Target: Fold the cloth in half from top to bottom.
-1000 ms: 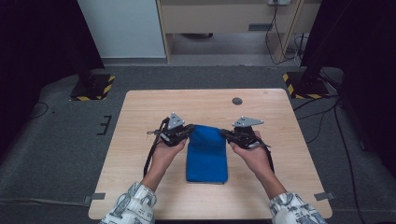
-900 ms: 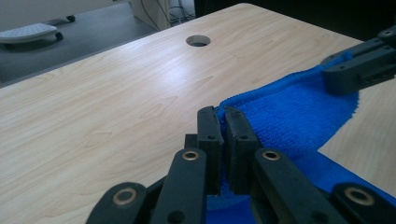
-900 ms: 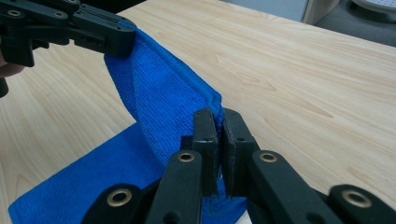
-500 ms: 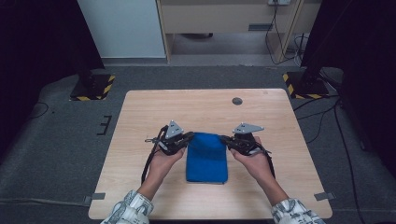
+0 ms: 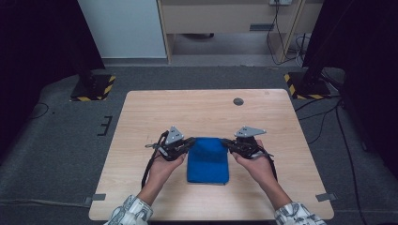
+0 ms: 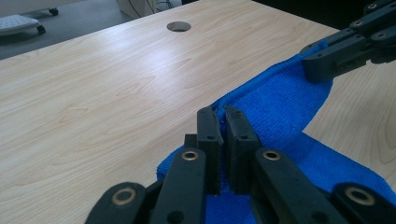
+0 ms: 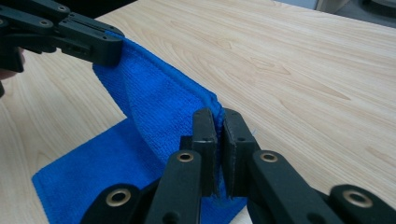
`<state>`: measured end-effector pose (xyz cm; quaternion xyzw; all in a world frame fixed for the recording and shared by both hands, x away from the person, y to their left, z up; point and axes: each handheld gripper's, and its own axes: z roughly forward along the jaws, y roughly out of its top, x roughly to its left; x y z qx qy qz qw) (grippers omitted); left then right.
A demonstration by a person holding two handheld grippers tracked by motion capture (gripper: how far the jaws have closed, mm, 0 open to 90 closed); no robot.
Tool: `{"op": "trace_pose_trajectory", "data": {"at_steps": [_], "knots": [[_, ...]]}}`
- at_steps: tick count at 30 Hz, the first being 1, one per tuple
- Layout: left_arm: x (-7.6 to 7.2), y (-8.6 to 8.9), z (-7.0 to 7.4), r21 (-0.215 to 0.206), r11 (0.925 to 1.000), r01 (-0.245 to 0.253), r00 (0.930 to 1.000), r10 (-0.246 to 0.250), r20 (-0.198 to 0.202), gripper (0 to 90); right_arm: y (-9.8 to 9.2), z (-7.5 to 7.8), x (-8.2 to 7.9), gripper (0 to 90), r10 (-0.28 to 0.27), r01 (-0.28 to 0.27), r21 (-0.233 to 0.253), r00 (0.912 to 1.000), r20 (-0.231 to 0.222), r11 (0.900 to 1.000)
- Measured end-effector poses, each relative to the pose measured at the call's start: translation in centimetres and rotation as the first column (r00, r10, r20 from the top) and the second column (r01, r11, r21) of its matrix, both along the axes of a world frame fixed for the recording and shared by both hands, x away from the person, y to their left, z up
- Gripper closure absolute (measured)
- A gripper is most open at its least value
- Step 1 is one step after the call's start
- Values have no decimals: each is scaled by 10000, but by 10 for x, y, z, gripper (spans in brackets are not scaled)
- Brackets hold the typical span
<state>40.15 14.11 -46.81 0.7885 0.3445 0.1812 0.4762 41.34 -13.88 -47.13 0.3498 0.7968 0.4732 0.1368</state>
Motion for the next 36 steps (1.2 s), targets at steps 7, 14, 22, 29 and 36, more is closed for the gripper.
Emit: {"op": "trace_pose_trajectory", "data": {"at_steps": [7, 14, 22, 29, 36], "knots": [[-4, 2, -1, -54, 10000, 22, 10000, -22, -11, 854, 0, 2, -4, 854, 125, -125, -42, 9999, 40, 9999], [-8, 2, -2, -64, 9999, 129, 9999, -129, -3, 853, -1, 5, -7, 853, 193, -192, -51, 9997, 117, 9998], [-14, 2, 1, -206, 9995, 238, 9997, -237, 40, 852, -2, 10, -13, 850, 335, -335, 19, 9993, 148, 9994], [-22, 1, -3, -153, 9990, 410, 9992, -410, 14, 850, -3, 7, -21, 847, 387, -386, -83, 9992, 116, 9992], [-25, 1, -5, -210, 9990, 404, 9992, -405, -45, 849, -4, 4, -27, 845, 415, -414, -178, 9991, 83, 9990]]}}
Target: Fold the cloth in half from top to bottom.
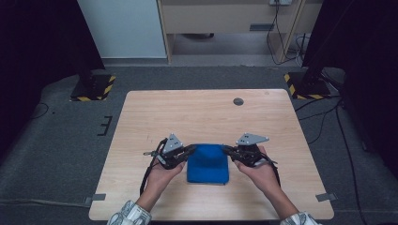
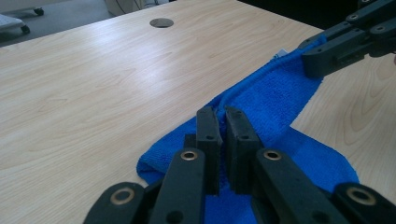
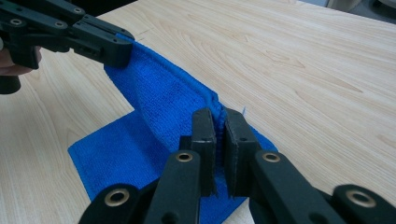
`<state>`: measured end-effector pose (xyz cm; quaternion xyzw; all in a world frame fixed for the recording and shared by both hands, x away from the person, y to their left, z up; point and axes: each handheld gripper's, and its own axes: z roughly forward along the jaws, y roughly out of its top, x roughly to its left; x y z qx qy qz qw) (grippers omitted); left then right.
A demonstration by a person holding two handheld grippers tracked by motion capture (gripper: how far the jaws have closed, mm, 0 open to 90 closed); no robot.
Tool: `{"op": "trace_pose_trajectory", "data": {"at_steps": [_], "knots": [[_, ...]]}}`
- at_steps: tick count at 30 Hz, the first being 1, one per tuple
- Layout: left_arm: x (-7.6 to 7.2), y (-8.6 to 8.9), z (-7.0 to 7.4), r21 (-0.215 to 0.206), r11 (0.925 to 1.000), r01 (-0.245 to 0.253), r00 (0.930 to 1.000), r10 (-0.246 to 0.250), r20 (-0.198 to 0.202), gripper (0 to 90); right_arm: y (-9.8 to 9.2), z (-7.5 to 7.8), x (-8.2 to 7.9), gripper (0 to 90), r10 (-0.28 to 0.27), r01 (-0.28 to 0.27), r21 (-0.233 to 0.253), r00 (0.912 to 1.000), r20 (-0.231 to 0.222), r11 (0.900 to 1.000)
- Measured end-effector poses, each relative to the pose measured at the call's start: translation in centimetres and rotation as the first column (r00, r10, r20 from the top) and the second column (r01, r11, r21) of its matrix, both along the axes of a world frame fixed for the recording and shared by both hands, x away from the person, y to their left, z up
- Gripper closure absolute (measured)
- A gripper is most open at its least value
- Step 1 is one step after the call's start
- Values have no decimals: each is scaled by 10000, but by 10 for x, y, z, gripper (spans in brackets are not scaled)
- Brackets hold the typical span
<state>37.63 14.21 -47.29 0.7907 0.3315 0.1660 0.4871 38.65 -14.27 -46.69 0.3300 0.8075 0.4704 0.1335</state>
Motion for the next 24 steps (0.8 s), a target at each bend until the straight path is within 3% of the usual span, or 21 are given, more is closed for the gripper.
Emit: {"op": "trace_pose_trajectory", "data": {"at_steps": [24], "knots": [[-14, 4, -14, 258, 9995, 185, 9993, -177, -316, 845, 2, -11, -16, 836, 199, -199, -284, 9998, -30, 9994]]}}
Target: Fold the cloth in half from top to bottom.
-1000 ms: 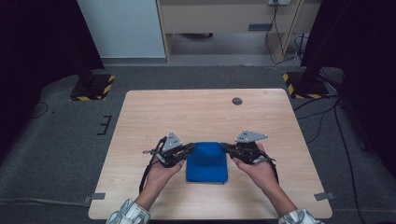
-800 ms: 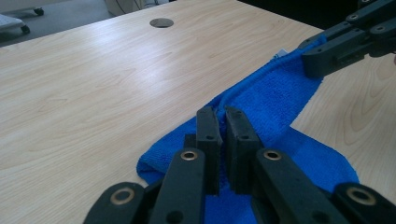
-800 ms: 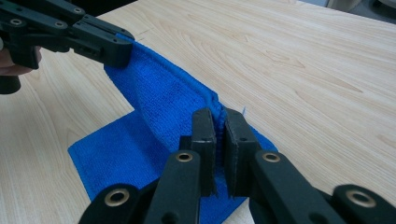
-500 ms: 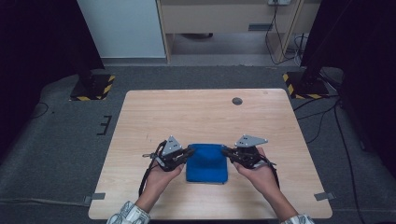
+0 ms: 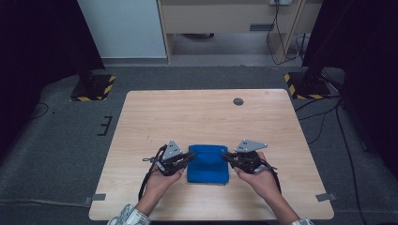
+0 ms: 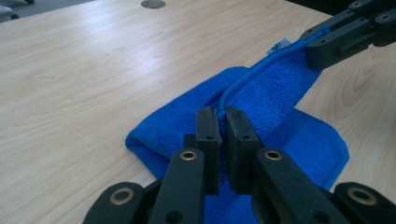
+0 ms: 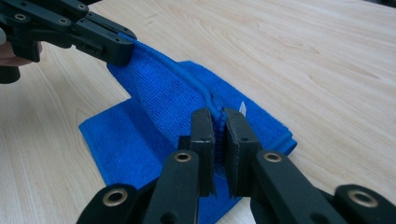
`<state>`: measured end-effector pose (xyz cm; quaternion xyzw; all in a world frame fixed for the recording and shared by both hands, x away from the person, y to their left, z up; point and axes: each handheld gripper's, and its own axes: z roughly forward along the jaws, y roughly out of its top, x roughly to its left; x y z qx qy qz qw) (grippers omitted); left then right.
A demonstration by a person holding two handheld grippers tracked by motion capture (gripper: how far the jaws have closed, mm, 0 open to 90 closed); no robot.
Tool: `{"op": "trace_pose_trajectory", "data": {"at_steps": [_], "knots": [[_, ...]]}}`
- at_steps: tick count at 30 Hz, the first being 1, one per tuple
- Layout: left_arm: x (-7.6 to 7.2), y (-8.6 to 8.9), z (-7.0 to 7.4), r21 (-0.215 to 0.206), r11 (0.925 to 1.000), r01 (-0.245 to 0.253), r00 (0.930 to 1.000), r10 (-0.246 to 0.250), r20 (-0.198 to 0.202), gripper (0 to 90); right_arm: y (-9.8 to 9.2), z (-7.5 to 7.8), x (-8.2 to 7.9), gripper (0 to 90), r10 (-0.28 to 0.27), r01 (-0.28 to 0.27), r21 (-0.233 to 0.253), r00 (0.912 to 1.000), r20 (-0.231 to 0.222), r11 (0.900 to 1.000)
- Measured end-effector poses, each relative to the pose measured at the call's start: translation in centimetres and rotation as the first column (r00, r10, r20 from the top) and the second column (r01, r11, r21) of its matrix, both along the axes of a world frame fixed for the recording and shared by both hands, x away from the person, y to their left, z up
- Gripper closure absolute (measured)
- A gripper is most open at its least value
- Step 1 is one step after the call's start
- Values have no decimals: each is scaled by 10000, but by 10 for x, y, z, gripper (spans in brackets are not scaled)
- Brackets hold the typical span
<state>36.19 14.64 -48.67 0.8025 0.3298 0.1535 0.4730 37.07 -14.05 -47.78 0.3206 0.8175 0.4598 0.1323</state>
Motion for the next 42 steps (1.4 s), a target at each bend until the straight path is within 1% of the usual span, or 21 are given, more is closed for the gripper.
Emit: {"op": "trace_pose_trajectory", "data": {"at_steps": [6, 9, 10, 14, 20, 23, 30, 32, 35, 37, 42], "knots": [[-6, 0, -6, 109, 9998, 178, 9997, -176, -161, 842, 0, -9, -5, 835, 69, -70, -58, 9999, -133, 10000], [-8, -1, -8, 251, 9994, 243, 9995, -239, -186, 841, 1, -11, -7, 833, 95, -97, -112, 9999, -129, 9999], [-9, -1, -8, 287, 9993, 238, 9996, -235, -141, 841, 1, -11, -8, 833, 103, -105, -109, 9998, -143, 9999], [-11, 0, -8, 252, 9994, 244, 9996, -240, -159, 837, 1, -12, -11, 832, 208, -209, -179, 9998, -75, 9996], [-15, 2, -11, 211, 9993, 307, 9990, -300, -338, 828, 1, -16, -16, 826, 313, -317, -270, 9994, -131, 9991], [-17, 0, -13, 241, 9990, 370, 9987, -361, -351, 826, -1, -19, -19, 825, 356, -361, -305, 9992, -166, 9989], [-22, -1, -15, 459, 9974, 552, 9977, -532, -426, 821, -3, -24, -24, 823, 336, -343, -261, 9990, -278, 9991], [-23, -1, -17, 418, 9979, 493, 9977, -472, -493, 820, -3, -25, -25, 822, 348, -358, -300, 9989, -315, 9989], [-24, 0, -20, 465, 9974, 546, 9967, -517, -626, 819, -2, -26, -26, 820, 360, -371, -333, 9988, -336, 9988], [-25, 0, -20, 521, 9971, 552, 9966, -519, -634, 813, -1, -27, -27, 819, 394, -403, -302, 9988, -298, 9987], [-27, 0, -20, 510, 9973, 534, 9974, -507, -520, 803, -1, -26, -29, 815, 459, -469, -322, 9985, -295, 9984]]}}
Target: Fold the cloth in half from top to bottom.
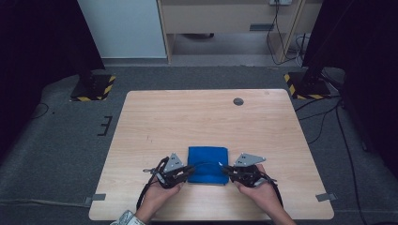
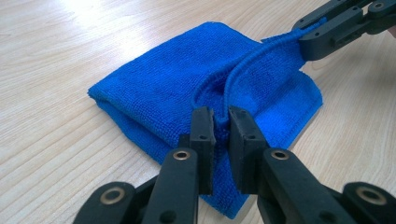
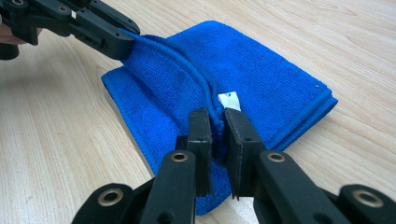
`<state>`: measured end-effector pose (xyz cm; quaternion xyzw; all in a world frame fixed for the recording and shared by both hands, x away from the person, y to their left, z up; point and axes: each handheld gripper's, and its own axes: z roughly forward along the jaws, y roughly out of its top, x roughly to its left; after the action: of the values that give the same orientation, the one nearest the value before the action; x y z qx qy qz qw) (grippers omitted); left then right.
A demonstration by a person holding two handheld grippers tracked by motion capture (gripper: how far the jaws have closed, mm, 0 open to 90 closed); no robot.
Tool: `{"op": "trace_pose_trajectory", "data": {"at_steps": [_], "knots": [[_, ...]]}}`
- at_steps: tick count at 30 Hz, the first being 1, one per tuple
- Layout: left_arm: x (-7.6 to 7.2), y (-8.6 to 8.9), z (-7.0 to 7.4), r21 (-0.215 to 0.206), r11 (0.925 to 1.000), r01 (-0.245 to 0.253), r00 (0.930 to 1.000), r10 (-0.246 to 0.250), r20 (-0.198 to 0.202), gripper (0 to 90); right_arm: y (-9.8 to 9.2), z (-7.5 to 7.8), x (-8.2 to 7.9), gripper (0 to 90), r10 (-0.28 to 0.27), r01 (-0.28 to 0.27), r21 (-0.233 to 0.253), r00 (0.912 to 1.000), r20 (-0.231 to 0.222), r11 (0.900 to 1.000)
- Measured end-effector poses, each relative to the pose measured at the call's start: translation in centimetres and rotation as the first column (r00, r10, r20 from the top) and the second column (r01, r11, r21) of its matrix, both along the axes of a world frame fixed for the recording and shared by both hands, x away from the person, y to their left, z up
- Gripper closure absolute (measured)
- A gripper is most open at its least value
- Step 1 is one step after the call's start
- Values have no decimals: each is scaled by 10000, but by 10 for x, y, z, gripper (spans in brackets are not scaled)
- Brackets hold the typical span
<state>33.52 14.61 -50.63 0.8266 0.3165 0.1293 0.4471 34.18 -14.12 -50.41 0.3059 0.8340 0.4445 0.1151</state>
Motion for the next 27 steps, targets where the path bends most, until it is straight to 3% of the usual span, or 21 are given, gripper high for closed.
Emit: {"op": "trace_pose_trajectory", "data": {"at_steps": [8, 17, 27], "knots": [[-4, 0, -4, 291, 9996, -30, 10000, 31, -36, 747, -3, -4, -3, 794, -25, 23, -168, 9999, -116, 9999], [-10, -1, -4, 383, 9993, -2, 10000, 0, 34, 613, -7, -3, -7, 640, -233, 225, -246, 9992, -310, 9994], [-17, 2, -3, 471, 9986, 254, 9997, -251, -69, 619, -4, 3, -8, 578, -300, 298, -71, 9988, -377, 9995]]}}
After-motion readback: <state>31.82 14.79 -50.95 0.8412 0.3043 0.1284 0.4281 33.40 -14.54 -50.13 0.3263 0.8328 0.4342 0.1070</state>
